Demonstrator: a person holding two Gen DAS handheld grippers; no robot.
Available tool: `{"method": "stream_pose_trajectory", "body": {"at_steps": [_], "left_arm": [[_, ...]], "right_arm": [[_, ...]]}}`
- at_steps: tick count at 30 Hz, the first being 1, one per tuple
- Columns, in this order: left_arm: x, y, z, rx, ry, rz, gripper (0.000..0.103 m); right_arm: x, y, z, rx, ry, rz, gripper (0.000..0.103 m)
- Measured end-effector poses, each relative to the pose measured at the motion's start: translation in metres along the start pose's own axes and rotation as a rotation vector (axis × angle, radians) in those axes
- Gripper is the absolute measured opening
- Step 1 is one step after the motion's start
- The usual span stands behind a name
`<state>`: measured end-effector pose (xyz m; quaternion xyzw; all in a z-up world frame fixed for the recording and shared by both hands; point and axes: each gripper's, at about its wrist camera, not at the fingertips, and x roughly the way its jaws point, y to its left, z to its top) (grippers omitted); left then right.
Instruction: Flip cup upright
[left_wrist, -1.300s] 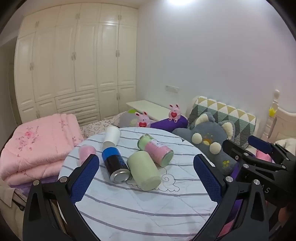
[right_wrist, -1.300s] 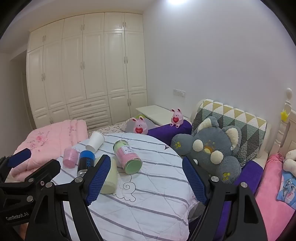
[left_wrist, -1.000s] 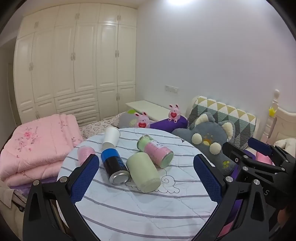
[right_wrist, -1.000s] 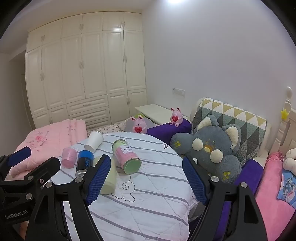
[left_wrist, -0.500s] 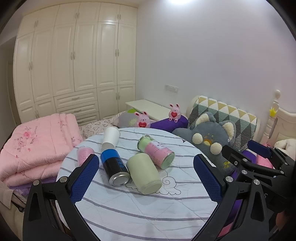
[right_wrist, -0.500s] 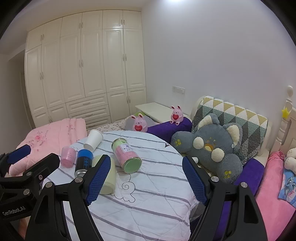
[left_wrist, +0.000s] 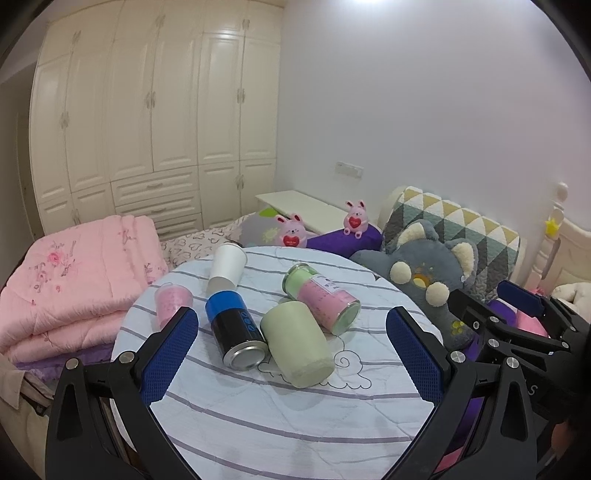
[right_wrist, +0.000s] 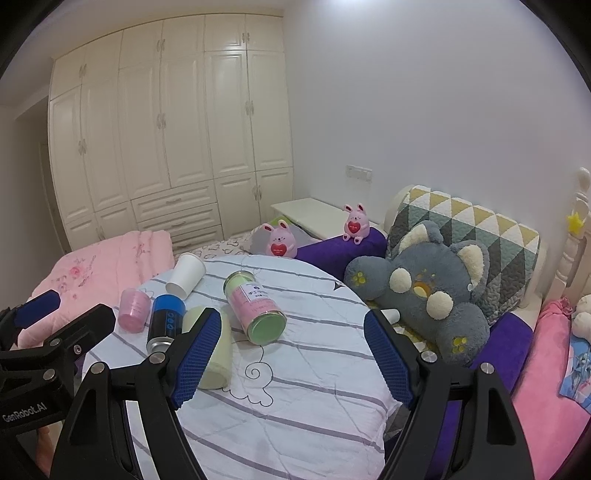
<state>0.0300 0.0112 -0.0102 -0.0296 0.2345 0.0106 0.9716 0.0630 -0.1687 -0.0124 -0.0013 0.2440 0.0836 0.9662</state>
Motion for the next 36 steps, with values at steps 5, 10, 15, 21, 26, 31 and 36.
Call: {"method": "stream_pose_trajectory", "body": {"at_steps": [5,10,15,21,26,31,36], "left_arm": [[0.002,0.001,0.001,0.001,0.003,0.003,0.103],[0.005,0.005,0.002,-0.001,0.008,0.009,0.103],[0.009,0.011,0.003,-0.009,0.013,0.017,0.103],[0.013,0.019,0.002,-0.018,0.023,0.020,0.103],[0.018,0.023,0.001,-0.030,0.037,0.022,0.103],[0.022,0.027,0.001,-0.034,0.044,0.025,0.103],[0.030,0.033,0.000,-0.044,0.063,0.033,0.103]], "right_arm": [[0.004,0.003,0.003,-0.004,-0.008,-0.001,0.081],[0.008,0.006,0.005,-0.011,-0.005,0.007,0.081],[0.011,0.012,0.007,-0.020,0.001,0.016,0.081],[0.018,0.018,0.010,-0.031,0.008,0.026,0.081],[0.025,0.023,0.009,-0.039,0.024,0.030,0.081],[0.029,0.027,0.010,-0.046,0.029,0.031,0.081],[0.036,0.030,0.010,-0.048,0.042,0.036,0.081]]}}
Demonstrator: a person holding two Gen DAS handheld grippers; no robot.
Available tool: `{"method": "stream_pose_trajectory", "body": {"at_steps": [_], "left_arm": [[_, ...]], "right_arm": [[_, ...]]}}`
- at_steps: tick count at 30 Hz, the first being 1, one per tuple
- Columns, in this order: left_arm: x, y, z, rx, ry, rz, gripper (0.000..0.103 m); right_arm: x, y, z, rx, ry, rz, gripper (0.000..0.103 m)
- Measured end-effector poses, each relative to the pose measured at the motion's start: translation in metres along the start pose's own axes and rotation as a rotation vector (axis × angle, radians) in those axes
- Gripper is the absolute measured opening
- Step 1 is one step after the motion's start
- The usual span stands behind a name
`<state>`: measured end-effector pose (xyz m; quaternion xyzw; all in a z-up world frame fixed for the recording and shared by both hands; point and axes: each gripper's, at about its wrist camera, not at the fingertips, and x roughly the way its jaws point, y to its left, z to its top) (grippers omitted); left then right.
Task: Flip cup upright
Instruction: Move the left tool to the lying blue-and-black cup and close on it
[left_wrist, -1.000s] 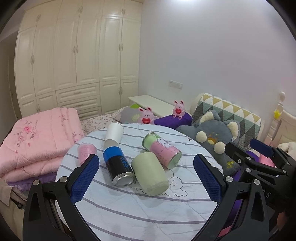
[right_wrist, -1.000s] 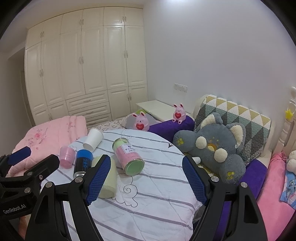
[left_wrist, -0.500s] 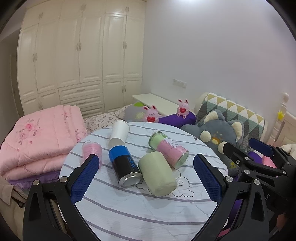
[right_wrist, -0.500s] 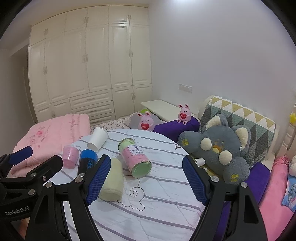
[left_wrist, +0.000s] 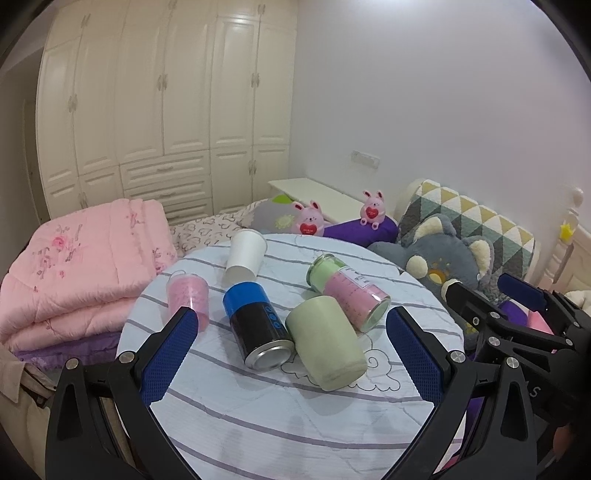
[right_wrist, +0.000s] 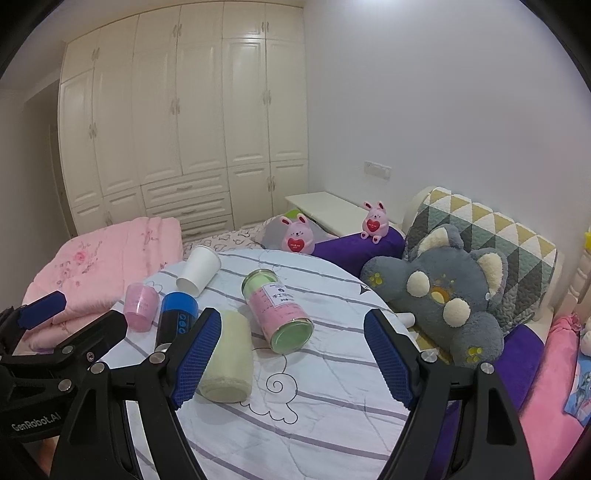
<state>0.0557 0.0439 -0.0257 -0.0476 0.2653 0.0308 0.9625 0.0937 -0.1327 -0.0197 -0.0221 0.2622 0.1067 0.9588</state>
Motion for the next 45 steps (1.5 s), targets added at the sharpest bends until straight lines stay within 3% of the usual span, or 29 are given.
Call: {"method": "stream_pose_trajectory", "body": {"at_steps": [16,27,36,45], "left_arm": [[0.059,0.028,-0.003,-0.085,0.154,0.043,0.103],[0.133,0.051,-0.012,-0.195,0.382,0.065,0.103],[0.171,0.060,-0.023,-0.272,0.522,0.067,0.103],[0.190,0.059,-0.030,-0.299,0.569,0.062,0.102]], "right_arm": [[0.052,0.010,0.002,-0.010,0.076,0.021,0.081],[0.095,0.019,0.004,-0.008,0.128,0.039,0.081],[0.115,0.018,0.003,-0.011,0.145,0.043,0.081],[0.124,0.020,-0.001,-0.014,0.159,0.055,0.081]]}}
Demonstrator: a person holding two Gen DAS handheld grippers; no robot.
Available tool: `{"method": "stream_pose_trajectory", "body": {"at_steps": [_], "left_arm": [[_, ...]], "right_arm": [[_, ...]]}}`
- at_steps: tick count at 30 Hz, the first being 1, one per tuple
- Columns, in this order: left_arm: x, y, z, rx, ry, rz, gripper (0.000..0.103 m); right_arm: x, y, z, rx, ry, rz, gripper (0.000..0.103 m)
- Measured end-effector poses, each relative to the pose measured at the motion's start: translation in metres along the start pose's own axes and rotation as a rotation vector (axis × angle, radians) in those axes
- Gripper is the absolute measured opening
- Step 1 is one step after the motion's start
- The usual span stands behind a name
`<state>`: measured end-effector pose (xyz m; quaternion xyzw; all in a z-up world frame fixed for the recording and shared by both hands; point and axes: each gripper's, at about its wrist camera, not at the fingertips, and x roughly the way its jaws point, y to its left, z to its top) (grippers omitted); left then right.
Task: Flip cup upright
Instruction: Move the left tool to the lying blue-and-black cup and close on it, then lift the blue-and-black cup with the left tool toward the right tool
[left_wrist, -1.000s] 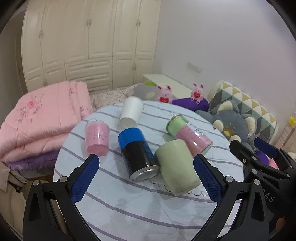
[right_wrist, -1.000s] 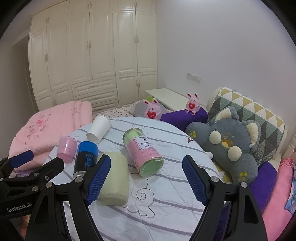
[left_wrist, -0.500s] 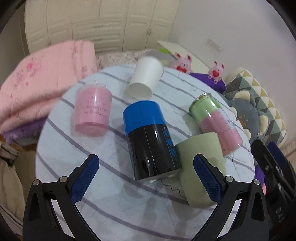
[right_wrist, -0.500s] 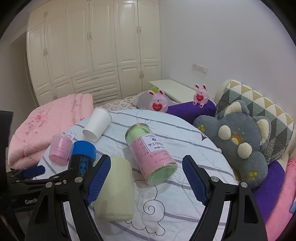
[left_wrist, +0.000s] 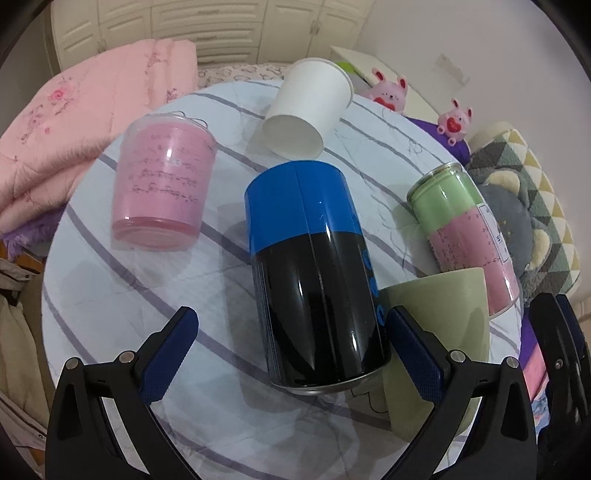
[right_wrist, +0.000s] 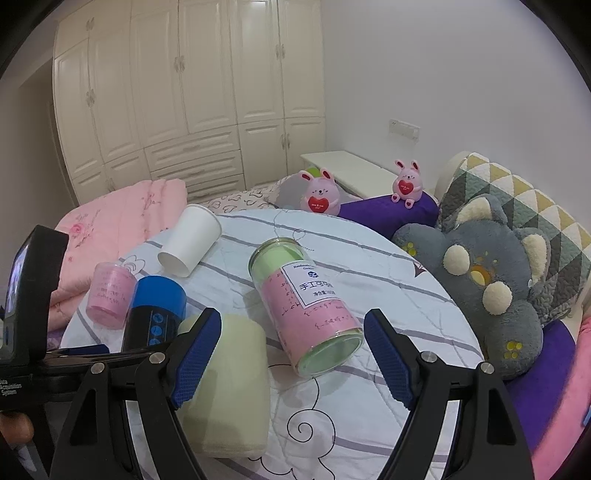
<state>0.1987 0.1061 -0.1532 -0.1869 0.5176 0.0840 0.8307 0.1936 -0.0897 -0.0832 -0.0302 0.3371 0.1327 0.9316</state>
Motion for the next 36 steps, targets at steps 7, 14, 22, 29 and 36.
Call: {"method": "stream_pose_trajectory", "body": {"at_steps": [7,14,22,29,36], "left_arm": [[0.010,-0.009,-0.001,0.025,0.046,-0.055,0.068],[0.005,-0.005,-0.003,0.056,0.040,-0.042,0.068],[-0.009,-0.001,-0.019,0.105,0.041,-0.030,0.068],[-0.025,0.003,-0.051,0.149,0.047,-0.030,0.068],[-0.046,0.002,-0.094,0.225,0.047,-0.029,0.068]], "right_arm": [[0.002,0.001,-0.001,-0.003,0.009,0.005,0.081],[-0.001,-0.001,-0.002,-0.004,0.012,-0.001,0.081],[-0.007,-0.001,-0.006,-0.015,0.017,-0.001,0.081],[-0.021,0.006,-0.017,-0.034,0.023,-0.006,0.081],[-0.044,0.006,-0.032,-0.037,0.020,-0.021,0.081]]}}
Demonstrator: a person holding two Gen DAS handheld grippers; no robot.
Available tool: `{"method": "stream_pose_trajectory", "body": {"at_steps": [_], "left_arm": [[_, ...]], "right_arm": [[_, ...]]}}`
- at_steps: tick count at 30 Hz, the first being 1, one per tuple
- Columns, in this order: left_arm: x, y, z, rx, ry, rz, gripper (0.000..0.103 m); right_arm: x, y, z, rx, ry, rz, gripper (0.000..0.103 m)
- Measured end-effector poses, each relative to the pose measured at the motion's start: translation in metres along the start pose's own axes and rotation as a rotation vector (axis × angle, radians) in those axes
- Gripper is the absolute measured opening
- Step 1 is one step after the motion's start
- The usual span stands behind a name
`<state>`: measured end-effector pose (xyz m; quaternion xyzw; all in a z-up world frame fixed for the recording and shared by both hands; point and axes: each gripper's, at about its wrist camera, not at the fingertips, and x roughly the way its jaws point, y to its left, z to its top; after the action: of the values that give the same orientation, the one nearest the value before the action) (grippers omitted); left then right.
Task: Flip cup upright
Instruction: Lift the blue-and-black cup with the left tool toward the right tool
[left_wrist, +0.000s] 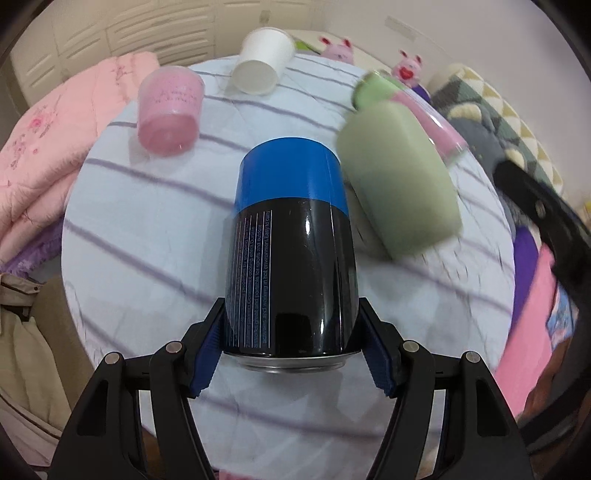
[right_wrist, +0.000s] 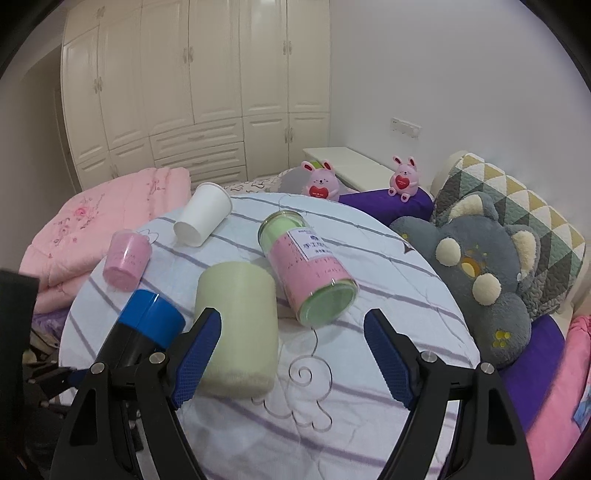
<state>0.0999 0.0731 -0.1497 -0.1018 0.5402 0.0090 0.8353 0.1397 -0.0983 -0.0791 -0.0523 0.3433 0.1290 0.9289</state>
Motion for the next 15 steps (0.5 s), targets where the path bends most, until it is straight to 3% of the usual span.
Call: {"method": "stream_pose_trajectory", "body": {"at_steps": [15], "left_arm": [[-0.020,-0.049,-0.057,0.131,-0.012,-0.049,0.068]], "right_arm": [[-0.035,-0.012,-0.037,0.026,0.007,-0.031,0.081]]}}
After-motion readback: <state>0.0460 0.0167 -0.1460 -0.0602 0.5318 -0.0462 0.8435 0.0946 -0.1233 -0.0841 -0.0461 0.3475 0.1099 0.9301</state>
